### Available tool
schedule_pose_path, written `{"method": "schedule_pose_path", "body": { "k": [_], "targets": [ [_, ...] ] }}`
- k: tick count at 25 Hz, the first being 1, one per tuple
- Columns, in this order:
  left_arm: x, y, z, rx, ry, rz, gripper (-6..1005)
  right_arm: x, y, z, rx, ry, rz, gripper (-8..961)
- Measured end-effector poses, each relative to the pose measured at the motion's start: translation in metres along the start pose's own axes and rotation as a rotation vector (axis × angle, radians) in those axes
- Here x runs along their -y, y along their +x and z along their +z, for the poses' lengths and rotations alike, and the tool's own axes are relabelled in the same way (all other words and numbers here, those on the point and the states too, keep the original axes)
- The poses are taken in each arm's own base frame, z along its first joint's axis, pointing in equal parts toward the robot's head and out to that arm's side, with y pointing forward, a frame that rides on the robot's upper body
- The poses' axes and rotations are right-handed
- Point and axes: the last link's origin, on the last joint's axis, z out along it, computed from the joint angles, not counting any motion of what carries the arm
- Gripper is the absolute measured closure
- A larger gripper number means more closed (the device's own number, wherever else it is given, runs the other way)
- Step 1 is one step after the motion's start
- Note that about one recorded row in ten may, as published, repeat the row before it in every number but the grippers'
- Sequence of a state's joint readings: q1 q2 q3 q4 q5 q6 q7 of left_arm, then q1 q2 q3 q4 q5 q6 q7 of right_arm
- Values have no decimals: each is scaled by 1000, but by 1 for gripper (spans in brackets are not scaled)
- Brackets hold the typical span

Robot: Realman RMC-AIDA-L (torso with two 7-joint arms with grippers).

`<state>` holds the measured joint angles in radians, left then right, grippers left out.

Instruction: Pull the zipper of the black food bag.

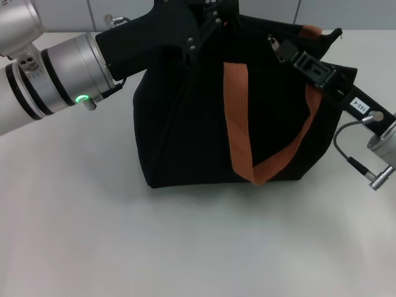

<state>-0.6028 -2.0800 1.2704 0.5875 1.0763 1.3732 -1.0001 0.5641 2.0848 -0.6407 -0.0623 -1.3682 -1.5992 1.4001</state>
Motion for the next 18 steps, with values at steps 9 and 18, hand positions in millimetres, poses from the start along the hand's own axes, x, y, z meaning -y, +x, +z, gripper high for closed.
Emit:
{"method": "schedule_pose_path", "body": {
  "k": [9, 18],
  "targets": [
    [1, 0, -1, -3, 5, -1, 961, 5, -5, -15, 40, 39, -4, 953],
    [1, -1, -4, -3, 14, -5, 961, 10, -10, -38, 88, 99, -20, 953]
  ]
}}
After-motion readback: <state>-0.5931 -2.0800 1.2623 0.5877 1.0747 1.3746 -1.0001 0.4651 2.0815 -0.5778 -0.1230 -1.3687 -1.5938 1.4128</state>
